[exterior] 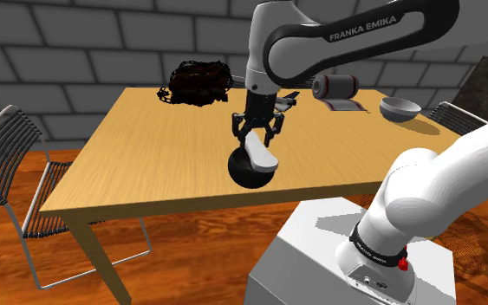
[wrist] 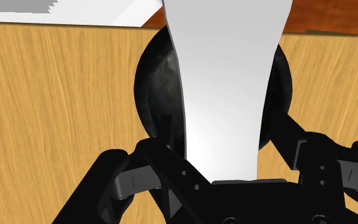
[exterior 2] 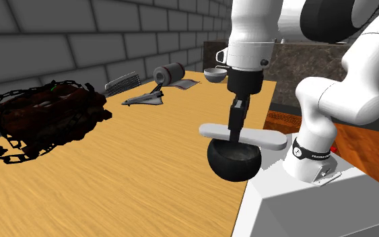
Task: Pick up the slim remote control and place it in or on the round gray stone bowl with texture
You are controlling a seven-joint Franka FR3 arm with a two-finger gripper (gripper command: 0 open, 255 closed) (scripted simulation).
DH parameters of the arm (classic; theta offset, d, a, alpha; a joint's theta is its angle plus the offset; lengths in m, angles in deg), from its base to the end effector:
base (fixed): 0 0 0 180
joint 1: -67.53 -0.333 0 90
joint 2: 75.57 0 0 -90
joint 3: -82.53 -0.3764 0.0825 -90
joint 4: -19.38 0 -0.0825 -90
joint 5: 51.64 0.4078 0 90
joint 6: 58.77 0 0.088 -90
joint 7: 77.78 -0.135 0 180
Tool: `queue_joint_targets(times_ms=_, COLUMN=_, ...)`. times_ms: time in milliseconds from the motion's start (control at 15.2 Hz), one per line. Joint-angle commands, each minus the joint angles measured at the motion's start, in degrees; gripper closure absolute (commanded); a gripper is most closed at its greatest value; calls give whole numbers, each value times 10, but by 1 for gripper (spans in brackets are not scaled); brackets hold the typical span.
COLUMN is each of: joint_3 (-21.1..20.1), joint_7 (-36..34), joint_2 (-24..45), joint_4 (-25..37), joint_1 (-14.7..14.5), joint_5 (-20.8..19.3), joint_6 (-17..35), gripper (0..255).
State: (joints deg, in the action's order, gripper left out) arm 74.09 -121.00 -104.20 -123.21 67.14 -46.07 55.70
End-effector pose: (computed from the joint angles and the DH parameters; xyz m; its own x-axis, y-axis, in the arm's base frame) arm 0.3821 0.0711 0.4761 0.7913 -0.6114 -0.0086 -0.6114 -0.7911 -0.0170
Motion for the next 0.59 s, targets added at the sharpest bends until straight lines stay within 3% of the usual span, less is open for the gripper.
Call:
queue_joint_targets(times_ms=0, joint_3=-1, joint_7=1, joint_2=5, joint_4=-13, joint_1=0, joint_5=0, joint_6=18, gripper=255)
queue_joint_targets(times_ms=528, joint_3=-2, joint_7=1, joint_2=13, joint_4=-29, joint_1=0, joint_5=1, joint_6=43, gripper=255)
